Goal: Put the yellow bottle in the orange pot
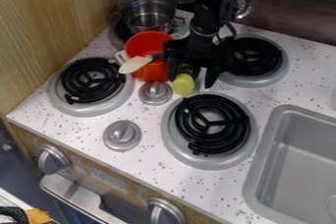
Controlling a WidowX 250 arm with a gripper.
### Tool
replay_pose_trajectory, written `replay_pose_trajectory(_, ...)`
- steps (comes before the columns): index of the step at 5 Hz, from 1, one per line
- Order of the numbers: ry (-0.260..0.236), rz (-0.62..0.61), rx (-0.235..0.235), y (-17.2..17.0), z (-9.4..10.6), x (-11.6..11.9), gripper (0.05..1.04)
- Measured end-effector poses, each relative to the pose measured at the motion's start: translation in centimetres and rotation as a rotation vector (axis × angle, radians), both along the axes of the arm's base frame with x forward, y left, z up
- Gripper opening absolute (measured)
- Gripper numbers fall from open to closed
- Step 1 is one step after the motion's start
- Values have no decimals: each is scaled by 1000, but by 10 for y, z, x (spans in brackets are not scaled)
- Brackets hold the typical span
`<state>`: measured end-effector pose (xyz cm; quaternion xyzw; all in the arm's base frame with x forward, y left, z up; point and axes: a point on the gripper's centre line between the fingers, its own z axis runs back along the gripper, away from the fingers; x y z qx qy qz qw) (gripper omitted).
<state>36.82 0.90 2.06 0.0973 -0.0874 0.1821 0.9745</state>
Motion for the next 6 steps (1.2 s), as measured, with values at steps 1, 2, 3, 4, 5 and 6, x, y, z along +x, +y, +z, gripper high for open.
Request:
replay_pose_trajectory(1, 15, 10, -1, 0, -5, -2, 999)
replay_pose_trajectory(2, 13, 29, 6, 1, -5, -2, 953)
replay_pose_trajectory(3, 13, 41, 4, 1, -8, -2, 804)
replay_pose_trajectory(4, 28, 45, 26, 3, -7, -5, 633)
replay_pose_trajectory(5, 36, 42, 33, 2, -6, -6, 631)
replay_pose_trajectory(6, 50, 24, 41, -4, -3, -6, 631)
